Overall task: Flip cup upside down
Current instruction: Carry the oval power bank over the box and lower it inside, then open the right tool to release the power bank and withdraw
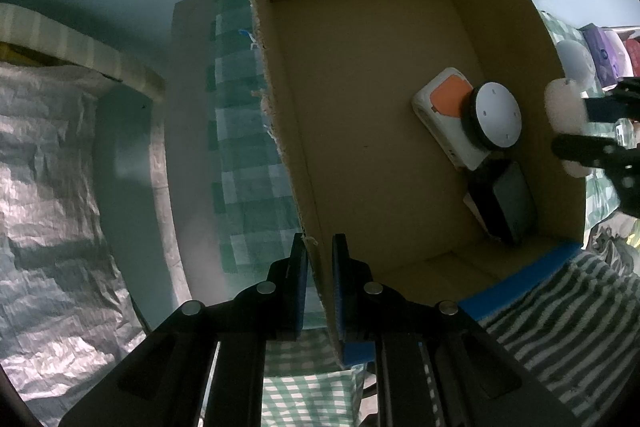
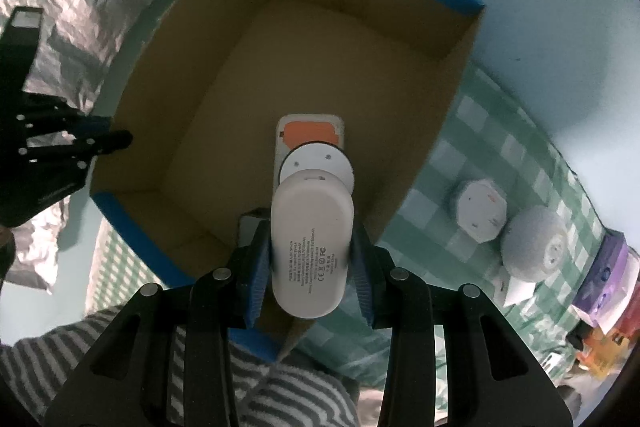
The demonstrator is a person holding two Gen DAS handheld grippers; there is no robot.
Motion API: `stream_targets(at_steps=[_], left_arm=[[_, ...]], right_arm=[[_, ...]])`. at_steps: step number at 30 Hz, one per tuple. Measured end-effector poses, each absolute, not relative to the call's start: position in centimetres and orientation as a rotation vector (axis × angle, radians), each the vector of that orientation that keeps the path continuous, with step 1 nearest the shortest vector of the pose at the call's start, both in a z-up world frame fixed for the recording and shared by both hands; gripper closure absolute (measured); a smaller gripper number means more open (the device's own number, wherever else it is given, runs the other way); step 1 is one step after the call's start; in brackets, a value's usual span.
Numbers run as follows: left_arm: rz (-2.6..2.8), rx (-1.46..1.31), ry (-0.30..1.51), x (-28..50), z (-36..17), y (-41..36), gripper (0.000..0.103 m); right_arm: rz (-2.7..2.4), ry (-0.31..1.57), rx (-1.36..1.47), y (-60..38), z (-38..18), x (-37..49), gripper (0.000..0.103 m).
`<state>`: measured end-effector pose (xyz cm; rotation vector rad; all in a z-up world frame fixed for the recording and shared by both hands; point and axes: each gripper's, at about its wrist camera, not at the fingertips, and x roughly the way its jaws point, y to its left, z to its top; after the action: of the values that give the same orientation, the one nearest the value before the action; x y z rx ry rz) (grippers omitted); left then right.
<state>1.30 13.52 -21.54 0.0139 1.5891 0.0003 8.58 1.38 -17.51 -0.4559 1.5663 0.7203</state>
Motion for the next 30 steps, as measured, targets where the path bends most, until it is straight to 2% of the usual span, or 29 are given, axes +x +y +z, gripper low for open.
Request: stream_targets(at_steps=[15, 18, 20, 23, 24, 30], left_arm=[[-0.018, 0.015, 1.585, 1.4, -21.5, 13.5, 0.093], [-0.021, 0.014, 1.584, 1.3, -21.5, 13.5, 0.093], [-0.021, 0.015, 1.585, 1.3, -21.5, 13.5, 0.093], [-0.021, 0.018, 1.584, 1.3, -21.5, 13.5, 0.093], [-0.021, 0.018, 1.584, 1.3, -21.5, 13.5, 0.093], [-0.021, 0.019, 1.585, 1.3, -21.5, 13.4, 0.093]], right_arm=[[0.693, 1.574, -0.452, 2.3, -19.4, 7.6, 0.066], [0.687, 1.558, -0.456, 2.2, -18.8, 7.6, 0.057], [0.682, 1.54, -0.443, 1.9, -18.4, 7.6, 0.047], [0.68, 1.527, -0.448, 1.7, -17.8, 7.6, 0.043], [0.636, 1.457, -0.363, 1.6, -17.6, 7.6, 0.043], [0.633, 1.441, -0.354, 1.0, -16.6, 7.4, 0.041]])
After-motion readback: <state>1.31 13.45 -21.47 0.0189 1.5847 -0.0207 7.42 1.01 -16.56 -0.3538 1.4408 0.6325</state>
